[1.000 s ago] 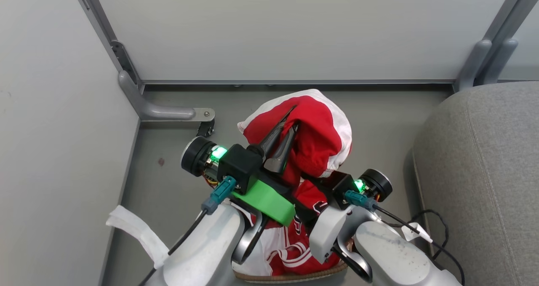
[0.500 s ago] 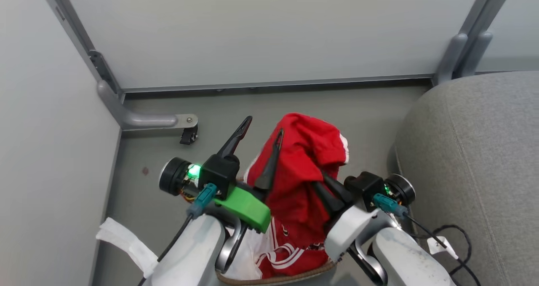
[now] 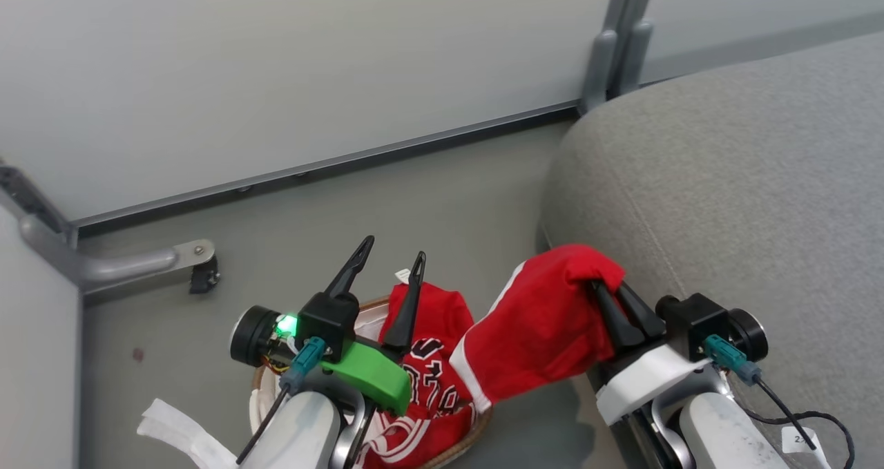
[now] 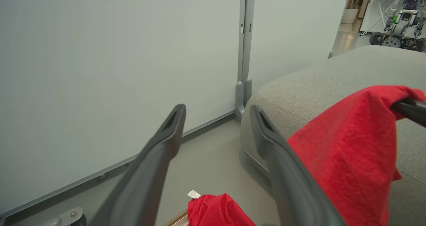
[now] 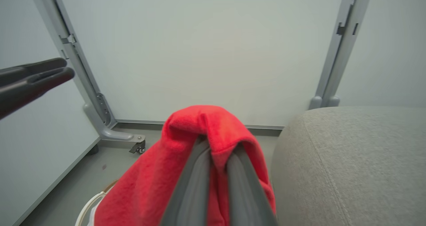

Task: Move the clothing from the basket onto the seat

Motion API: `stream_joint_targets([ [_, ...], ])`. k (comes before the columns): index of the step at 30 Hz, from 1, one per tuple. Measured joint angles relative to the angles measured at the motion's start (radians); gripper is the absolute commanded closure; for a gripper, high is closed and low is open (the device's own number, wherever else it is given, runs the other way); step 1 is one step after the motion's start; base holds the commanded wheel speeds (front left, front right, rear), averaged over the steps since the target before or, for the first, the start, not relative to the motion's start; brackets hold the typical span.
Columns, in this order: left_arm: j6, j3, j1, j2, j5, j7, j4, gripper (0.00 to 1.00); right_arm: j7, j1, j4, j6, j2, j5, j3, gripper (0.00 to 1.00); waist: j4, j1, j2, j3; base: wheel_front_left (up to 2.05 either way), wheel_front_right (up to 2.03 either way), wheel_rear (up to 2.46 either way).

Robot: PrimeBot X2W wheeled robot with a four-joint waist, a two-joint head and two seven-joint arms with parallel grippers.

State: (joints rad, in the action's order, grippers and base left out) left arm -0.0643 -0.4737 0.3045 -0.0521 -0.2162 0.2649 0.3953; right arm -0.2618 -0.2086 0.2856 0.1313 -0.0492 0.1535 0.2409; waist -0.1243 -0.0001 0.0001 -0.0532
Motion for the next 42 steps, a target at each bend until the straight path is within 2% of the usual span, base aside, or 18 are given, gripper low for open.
stream_joint_targets([
  [6,-0.011,0.045,-0.010,0.001,0.023,0.000,-0.011,0.00,0.000,0.014,-0.050,0.000,0.000,-0.013,-0.066,1.00,-0.137,0.0000,0.0000,-0.006,0.00,0.00,0.00],
  [12,-0.033,0.045,-0.011,0.002,0.044,0.000,-0.009,0.00,0.000,0.013,-0.092,0.000,-0.001,-0.024,-0.177,1.00,-0.275,0.0000,0.0000,-0.022,0.00,0.00,0.00],
  [19,-0.049,0.015,0.008,0.004,0.053,0.000,-0.009,0.00,0.000,-0.058,-0.135,0.000,-0.003,-0.094,-0.251,1.00,-0.364,0.0001,0.0000,-0.075,0.00,0.00,0.00],
  [23,-0.055,-0.007,0.032,0.004,0.068,0.000,-0.009,0.00,0.000,-0.170,-0.148,0.000,-0.027,-0.122,-0.291,1.00,-0.378,0.0000,0.0000,-0.122,0.00,0.00,0.00],
  [30,-0.060,-0.029,0.093,-0.041,0.082,0.000,-0.022,0.00,0.000,-0.458,-0.108,0.000,-0.157,-0.194,-0.335,1.00,-0.356,0.0001,0.0000,-0.225,0.00,0.00,0.00],
  [35,-0.063,-0.051,0.144,-0.066,0.074,0.000,-0.038,0.00,-0.002,-0.649,-0.003,0.000,-0.230,-0.264,-0.382,1.00,-0.302,0.0001,0.0000,-0.313,0.00,0.00,0.00],
  [42,-0.063,-0.092,0.204,-0.109,0.043,0.000,-0.067,0.00,-0.002,-0.816,0.168,0.000,-0.266,-0.396,-0.544,1.00,-0.216,0.0001,0.0000,-0.429,0.00,0.00,0.00],
])
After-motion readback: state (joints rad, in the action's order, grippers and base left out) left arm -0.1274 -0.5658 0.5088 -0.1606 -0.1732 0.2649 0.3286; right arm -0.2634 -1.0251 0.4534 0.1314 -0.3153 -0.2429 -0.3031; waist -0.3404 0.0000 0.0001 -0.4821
